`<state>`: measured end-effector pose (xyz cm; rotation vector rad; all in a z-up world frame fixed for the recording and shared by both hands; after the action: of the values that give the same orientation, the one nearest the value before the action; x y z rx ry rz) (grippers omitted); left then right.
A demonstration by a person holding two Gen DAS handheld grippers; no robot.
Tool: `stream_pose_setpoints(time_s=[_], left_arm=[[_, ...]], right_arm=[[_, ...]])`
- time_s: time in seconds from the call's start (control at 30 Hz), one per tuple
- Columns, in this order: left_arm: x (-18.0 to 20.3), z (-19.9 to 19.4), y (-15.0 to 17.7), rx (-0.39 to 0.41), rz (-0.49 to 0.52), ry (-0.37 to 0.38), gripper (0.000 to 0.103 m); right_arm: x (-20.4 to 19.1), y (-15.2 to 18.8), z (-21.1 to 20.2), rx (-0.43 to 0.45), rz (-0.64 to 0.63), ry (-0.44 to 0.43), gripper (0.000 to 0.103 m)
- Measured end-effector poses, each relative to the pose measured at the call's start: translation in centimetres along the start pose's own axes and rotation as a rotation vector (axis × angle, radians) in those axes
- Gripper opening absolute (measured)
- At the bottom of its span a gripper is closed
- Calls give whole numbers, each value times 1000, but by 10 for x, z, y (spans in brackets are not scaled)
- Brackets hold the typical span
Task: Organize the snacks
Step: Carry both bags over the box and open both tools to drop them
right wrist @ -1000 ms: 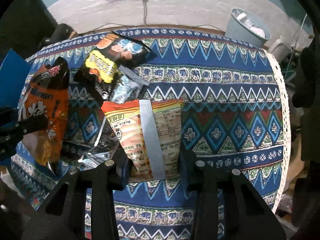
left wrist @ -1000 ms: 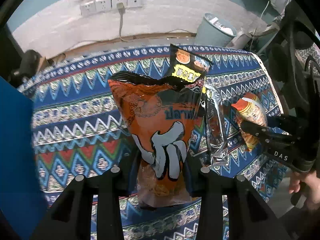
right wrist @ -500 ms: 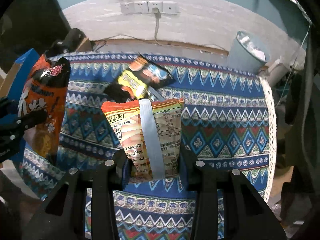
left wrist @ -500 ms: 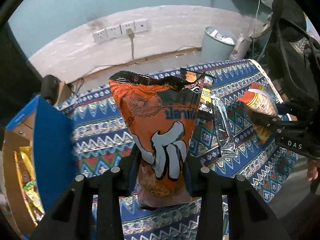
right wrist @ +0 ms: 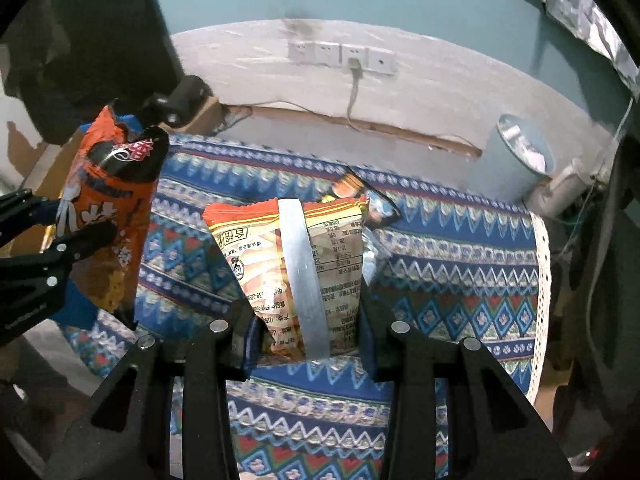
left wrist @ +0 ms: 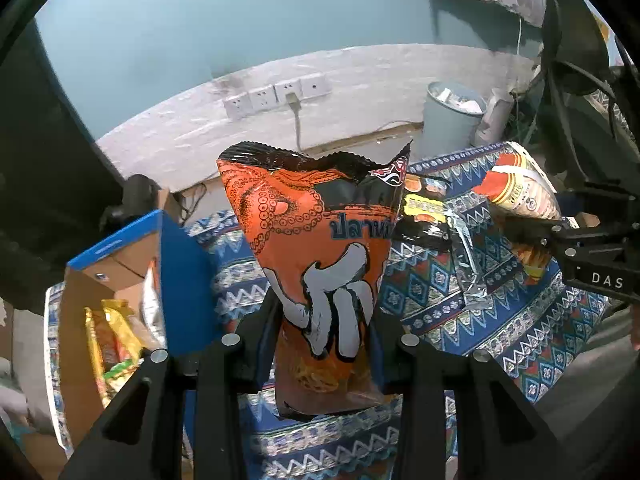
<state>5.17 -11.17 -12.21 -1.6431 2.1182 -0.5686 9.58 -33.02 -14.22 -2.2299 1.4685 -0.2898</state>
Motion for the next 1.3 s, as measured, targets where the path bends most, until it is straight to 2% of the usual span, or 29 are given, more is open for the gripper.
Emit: stream_pose_setpoints(time_s=[0.47,0.63,1.3], left_arm=[[-53,-39,5,68,-38,-78,39],[-76,-47,8,74,-92,-60,39],[-173,-58,41,74,-230,-111,39]], right_arm=[[-66,-39,-24,68,-95,-67,38],[-91,-54,-26,84,-121,-101,38],[-193,-96,-5,67,-245,-186,38]])
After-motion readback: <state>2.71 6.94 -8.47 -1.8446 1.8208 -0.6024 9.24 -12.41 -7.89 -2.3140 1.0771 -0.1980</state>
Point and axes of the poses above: each gripper's, at about its wrist camera, not at the fingertips, and z roughly the way its jaws point, x to its right, y to its underside, the point moved 7 cm from there along z, roughly the way its jaws point, and after that the axes turned 4 degrees about -z, right-handed, at the moved point
